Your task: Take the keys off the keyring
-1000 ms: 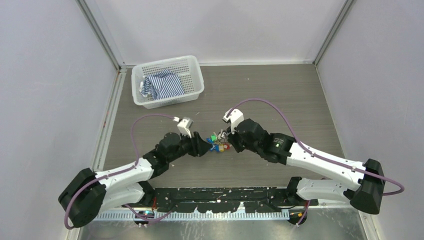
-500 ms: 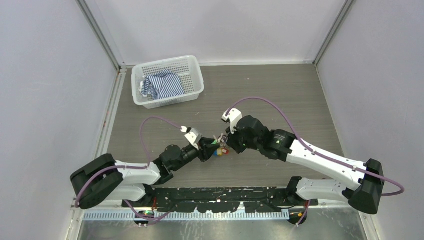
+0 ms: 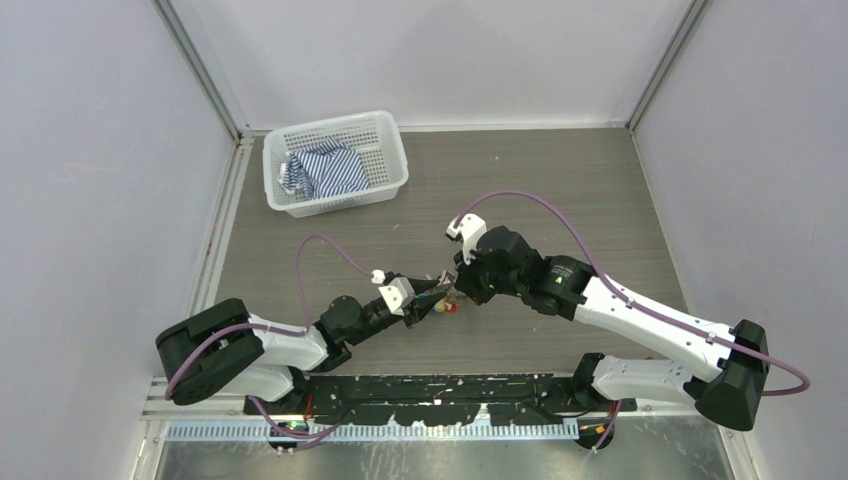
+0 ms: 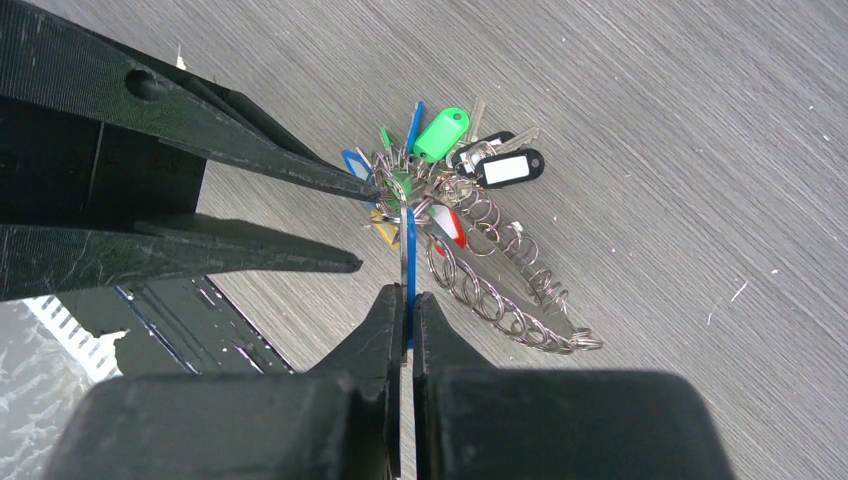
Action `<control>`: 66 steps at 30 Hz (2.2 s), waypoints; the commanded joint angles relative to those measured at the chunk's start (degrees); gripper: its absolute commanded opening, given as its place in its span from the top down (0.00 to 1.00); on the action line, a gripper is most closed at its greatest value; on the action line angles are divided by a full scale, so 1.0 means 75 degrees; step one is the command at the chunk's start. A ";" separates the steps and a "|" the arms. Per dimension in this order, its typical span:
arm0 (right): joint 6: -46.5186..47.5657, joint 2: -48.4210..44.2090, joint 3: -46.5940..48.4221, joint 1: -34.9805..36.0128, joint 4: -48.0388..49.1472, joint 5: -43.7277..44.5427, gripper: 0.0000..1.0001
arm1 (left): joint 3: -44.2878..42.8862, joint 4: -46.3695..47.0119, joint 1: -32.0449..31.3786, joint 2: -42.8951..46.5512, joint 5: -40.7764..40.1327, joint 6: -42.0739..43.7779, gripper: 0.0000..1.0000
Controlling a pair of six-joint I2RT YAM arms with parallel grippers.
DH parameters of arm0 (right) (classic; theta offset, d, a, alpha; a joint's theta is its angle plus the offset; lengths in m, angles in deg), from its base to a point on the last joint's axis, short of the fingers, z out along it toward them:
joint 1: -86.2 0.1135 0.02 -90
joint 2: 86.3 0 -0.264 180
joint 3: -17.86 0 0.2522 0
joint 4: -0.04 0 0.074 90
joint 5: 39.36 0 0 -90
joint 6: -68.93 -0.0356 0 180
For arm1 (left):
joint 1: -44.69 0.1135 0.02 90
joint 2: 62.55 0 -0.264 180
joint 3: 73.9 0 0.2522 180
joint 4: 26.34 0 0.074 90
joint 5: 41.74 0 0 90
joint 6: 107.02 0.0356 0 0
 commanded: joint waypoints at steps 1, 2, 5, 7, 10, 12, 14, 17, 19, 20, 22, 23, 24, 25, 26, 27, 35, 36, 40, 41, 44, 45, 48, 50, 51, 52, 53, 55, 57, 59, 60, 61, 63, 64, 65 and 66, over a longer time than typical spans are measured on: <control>-0.0043 -0.0273 0.0436 -0.0030 0.0386 -0.0080 0.99 | -0.0062 0.0879 -0.0025 -0.0169 0.0046 0.0472 0.71; -0.0037 -0.0282 0.0435 -0.0032 0.0385 -0.0072 0.99 | -0.0096 0.0885 -0.0025 -0.0248 0.0071 0.0459 0.72; -0.0041 -0.0318 0.0429 -0.0039 0.0390 -0.0082 0.99 | -0.0131 0.1077 -0.0025 -0.0433 0.0100 0.0393 0.73; -0.0046 -0.0337 0.0432 -0.0046 0.0388 -0.0059 0.99 | -0.0165 0.1167 -0.0024 -0.0519 0.0133 0.0348 0.74; -0.0035 -0.0343 0.0444 -0.0042 0.0384 -0.0058 0.99 | -0.0240 0.1187 -0.0024 -0.0619 0.0104 0.0291 0.74; -0.0043 -0.0354 0.0447 -0.0050 0.0385 -0.0058 0.99 | -0.0276 0.1207 -0.0025 -0.0633 0.0063 0.0272 0.74; -0.0032 -0.0369 0.0436 -0.0046 0.0387 -0.0059 0.99 | -0.0329 0.1207 -0.0025 -0.0629 0.0047 0.0235 0.74; -0.0054 -0.0377 0.0424 -0.0049 0.0397 -0.0068 0.99 | -0.0392 0.1206 -0.0019 -0.0651 0.0109 0.0176 0.75; -0.0065 -0.0384 0.0444 -0.0051 0.0395 -0.0069 0.99 | -0.0407 0.1207 -0.0025 -0.0676 0.0120 0.0140 0.75; -0.0078 -0.0393 0.0447 -0.0044 0.0404 -0.0069 0.99 | -0.0413 0.1207 -0.0019 -0.0684 0.0116 0.0114 0.75; -0.0095 -0.0405 0.0448 -0.0043 0.0410 -0.0072 0.99 | -0.0419 0.1207 -0.0025 -0.0721 0.0109 0.0097 0.76; -0.0102 -0.0408 0.0447 -0.0048 0.0400 -0.0078 0.99 | -0.0419 0.1207 -0.0025 -0.0741 0.0103 0.0070 0.76; -0.0113 -0.0420 0.0447 -0.0048 0.0418 -0.0075 0.99 | -0.0425 0.1207 -0.0022 -0.0747 0.0092 0.0046 0.76; -0.0116 -0.0422 0.0447 -0.0044 0.0416 -0.0080 0.99 | -0.0430 0.1207 -0.0025 -0.0760 0.0100 0.0024 0.76; -0.0122 -0.0426 0.0437 -0.0051 0.0420 -0.0099 0.99 | -0.0436 0.1207 -0.0025 -0.0771 0.0087 0.0006 0.77; -0.0136 -0.0432 0.0435 -0.0053 0.0429 -0.0093 0.99 | -0.0442 0.1207 -0.0025 -0.0788 0.0081 -0.0009 0.77; -0.0186 -0.0453 0.0435 -0.0047 0.0469 -0.0154 0.99 | -0.0622 0.1207 -0.0025 -0.0930 -0.0176 -0.0039 0.78; -0.0196 -0.0451 0.0445 -0.0053 0.0469 -0.0160 0.99 | -0.0645 0.1207 -0.0025 -0.0937 -0.0226 -0.0054 0.78; -0.0216 -0.0498 0.0441 -0.0047 0.0475 -0.0162 0.99 | -0.0676 0.1207 -0.0024 -0.0902 -0.0337 -0.0057 0.81; -0.0221 -0.0499 0.0446 -0.0053 0.0471 -0.0148 0.99 | -0.0668 0.1207 -0.0024 -0.0893 -0.0335 -0.0057 0.82; -0.0233 -0.0542 0.0447 -0.0049 0.0469 -0.0074 0.99 | -0.0643 0.1207 -0.0025 -0.0890 -0.0358 -0.0056 0.89; -0.0226 -0.0551 0.0437 -0.0054 0.0463 -0.0029 0.99 | -0.0642 0.1206 -0.0024 -0.0882 -0.0365 -0.0057 0.93; -0.0203 -0.0570 0.0404 -0.0052 0.0439 0.0100 0.99 | -0.0661 0.0994 -0.0019 -0.0723 -0.0379 -0.0400 0.99; -0.0192 -0.0566 0.0361 -0.0052 0.0427 0.0151 0.99 | -0.0750 0.0491 -0.0025 -0.0439 -0.0377 -0.0542 1.00; -0.0191 -0.0566 0.0338 -0.0043 0.0448 0.0157 0.99 | -0.0824 0.0089 -0.0025 -0.0222 -0.0550 -0.0624 0.99; -0.0195 -0.0572 0.0309 -0.0043 0.0464 0.0174 0.99 | -0.0931 -0.0427 -0.0025 0.0019 -0.0629 -0.0694 0.99; -0.0189 -0.0567 0.0288 -0.0045 0.0476 0.0179 0.99 | -0.1070 -0.1096 -0.0025 0.0280 -0.0700 -0.0775 0.99; -0.0165 -0.0508 0.0266 -0.0045 0.0417 0.0224 0.99 | -0.1548 -0.2823 -0.0019 0.0851 -0.0983 -0.1125 1.00; -0.0152 -0.0468 0.0223 -0.0051 0.0436 0.0247 0.99 | -0.2200 -0.4677 -0.0025 0.1320 -0.1137 -0.1484 1.00; -0.0147 -0.0453 0.0164 -0.0049 0.0492 0.0256 0.99 | -0.2659 -0.5805 -0.0025 0.1541 -0.1206 -0.1874 1.00; -0.0141 -0.0458 0.0139 -0.0043 0.0528 0.0258 0.99 | -0.2788 -0.6163 -0.0025 0.1617 -0.1194 -0.2002 1.00; -0.0139 -0.0453 0.0121 -0.0043 0.0563 0.0275 0.99 | -0.2855 -0.6381 -0.0025 0.1697 -0.1162 -0.2116 1.00; -0.0134 -0.0479 0.0088 -0.0045 0.0618 0.0299 0.99 | -0.2886 -0.6596 -0.0025 0.1793 -0.1090 -0.2300 1.00; -0.0142 -0.0504 0.0078 -0.0044 0.0646 0.0311 0.99 | -0.2828 -0.6622 -0.0025 0.1832 -0.1048 -0.2360 1.00; -0.0149 -0.0551 0.0048 -0.0045 0.0686 0.0327 0.99 | -0.2730 -0.6513 -0.0022 0.1866 -0.1016 -0.2381 0.99; -0.0166 -0.0601 0.0013 -0.0048 0.0735 0.0319 0.99 | -0.2618 -0.6376 -0.0021 0.1889 -0.1011 -0.2430 0.92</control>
